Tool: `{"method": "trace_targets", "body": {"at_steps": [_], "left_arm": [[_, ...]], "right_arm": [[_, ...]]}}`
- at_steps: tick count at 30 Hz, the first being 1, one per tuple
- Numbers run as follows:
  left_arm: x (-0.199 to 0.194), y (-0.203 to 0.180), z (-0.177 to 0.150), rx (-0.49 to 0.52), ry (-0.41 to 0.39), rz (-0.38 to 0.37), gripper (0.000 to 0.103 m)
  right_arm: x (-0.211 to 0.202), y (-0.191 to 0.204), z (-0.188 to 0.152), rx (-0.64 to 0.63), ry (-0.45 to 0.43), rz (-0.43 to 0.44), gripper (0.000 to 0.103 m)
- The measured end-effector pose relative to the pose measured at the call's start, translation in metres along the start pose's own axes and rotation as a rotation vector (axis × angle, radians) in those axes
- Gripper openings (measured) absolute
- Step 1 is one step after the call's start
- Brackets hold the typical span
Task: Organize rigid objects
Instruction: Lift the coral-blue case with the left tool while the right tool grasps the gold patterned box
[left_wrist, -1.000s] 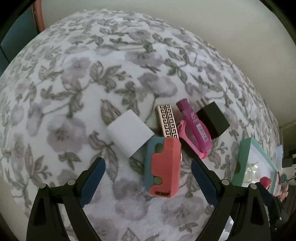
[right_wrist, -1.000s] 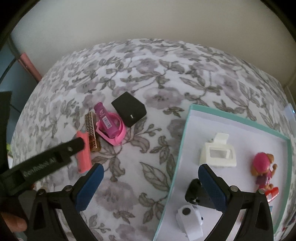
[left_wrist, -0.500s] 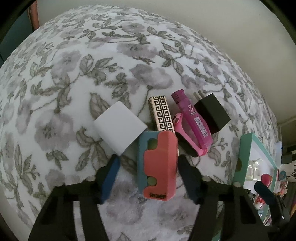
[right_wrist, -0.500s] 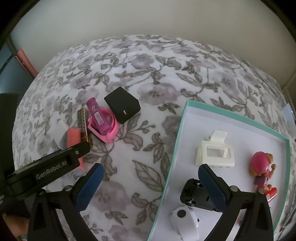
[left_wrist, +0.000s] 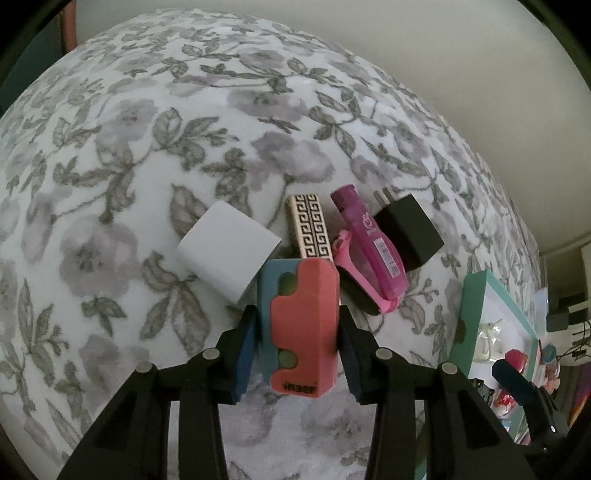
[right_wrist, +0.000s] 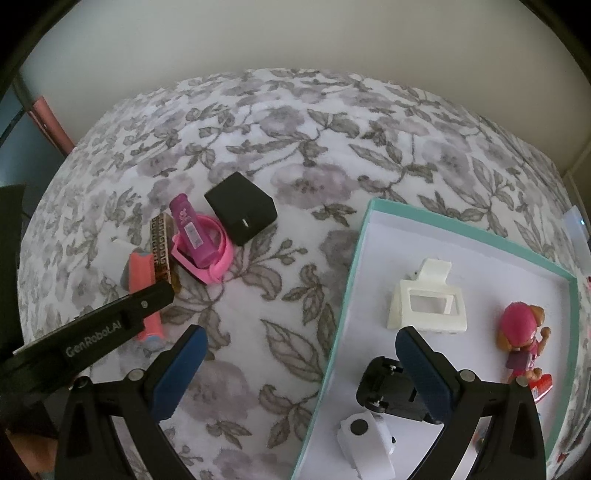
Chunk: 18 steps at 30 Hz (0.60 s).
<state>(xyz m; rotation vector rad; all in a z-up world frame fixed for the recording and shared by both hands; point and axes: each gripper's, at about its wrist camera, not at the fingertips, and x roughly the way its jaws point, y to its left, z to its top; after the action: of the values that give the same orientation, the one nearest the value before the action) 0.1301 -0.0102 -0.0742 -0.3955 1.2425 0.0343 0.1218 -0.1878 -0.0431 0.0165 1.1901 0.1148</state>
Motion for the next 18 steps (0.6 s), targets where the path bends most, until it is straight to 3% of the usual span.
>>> {"method": "trace_targets", "body": {"at_steps": [6, 15, 18], "left_arm": [[-0.013, 0.010, 0.009, -0.030, -0.039, -0.017, 0.043], [-0.024, 0.034, 0.023, -0.043, -0.084, 0.053, 0.041], [-0.011, 0.048, 0.022, -0.081, -0.043, -0.011, 0.036]], "right_arm": [[-0.006, 0.013, 0.008, -0.049, -0.042, 0.022, 0.103], [-0.001, 0.037, 0.016, -0.090, -0.034, 0.093, 0.100], [0.004, 0.045, 0.018, -0.115, -0.027, 0.090, 0.093]]}}
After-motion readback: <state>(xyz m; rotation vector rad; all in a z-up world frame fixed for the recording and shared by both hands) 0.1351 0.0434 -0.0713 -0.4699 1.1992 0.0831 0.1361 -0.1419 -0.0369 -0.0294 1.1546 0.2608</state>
